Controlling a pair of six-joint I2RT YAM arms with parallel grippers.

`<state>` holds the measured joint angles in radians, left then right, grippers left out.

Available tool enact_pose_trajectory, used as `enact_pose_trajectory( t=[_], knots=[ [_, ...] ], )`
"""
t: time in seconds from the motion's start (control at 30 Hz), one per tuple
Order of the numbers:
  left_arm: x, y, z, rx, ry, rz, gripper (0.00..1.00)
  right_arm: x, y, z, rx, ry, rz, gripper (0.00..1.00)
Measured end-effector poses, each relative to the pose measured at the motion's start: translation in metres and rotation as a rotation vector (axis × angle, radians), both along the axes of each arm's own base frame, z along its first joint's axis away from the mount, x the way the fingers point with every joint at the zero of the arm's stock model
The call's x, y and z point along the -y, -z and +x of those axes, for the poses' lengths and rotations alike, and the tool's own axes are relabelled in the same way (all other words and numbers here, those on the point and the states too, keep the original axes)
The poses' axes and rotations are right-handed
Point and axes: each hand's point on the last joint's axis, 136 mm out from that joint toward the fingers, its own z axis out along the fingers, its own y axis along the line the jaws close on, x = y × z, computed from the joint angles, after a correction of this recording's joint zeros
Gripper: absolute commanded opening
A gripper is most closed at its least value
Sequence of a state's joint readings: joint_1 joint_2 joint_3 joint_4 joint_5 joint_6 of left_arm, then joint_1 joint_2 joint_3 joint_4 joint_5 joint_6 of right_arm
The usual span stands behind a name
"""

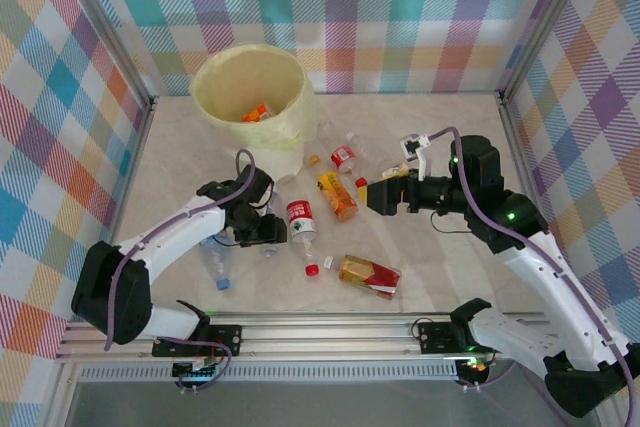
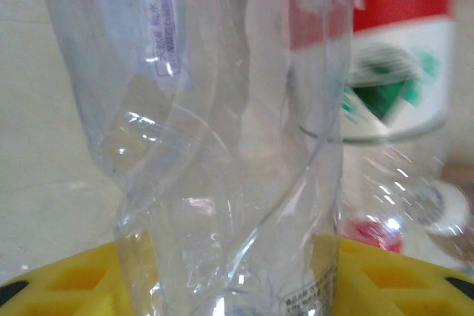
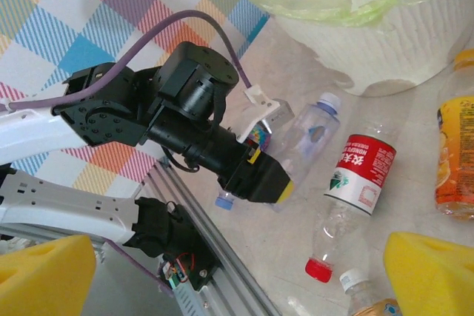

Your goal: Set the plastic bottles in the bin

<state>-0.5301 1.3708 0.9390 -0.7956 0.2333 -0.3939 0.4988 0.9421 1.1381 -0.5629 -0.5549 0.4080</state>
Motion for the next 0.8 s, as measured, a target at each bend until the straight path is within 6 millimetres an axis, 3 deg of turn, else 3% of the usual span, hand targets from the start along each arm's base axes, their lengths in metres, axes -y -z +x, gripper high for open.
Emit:
enact_pose_trajectory(
  t=[0.17,0.37,0.6,0.8],
  knots=[
    [0.037,-0.034,-0.014,0.023,0.158,-0.122,0.56,-0.004,-0.004,-0.001,0.001,-0.022,0.025,1.00],
    [0.068,-0.096,-0.016,0.111,0.284,-0.284,0.57,-0.006,-0.009,-0.002,0.006,-0.034,0.045,1.00],
    [0.092,-0.182,0.002,0.274,0.379,-0.407,0.57,-0.007,-0.014,-0.002,0.015,-0.042,0.062,1.00],
    [0.110,-0.223,0.028,0.349,0.425,-0.417,0.56,-0.009,-0.019,-0.002,0.022,-0.045,0.080,1.00]
  ],
)
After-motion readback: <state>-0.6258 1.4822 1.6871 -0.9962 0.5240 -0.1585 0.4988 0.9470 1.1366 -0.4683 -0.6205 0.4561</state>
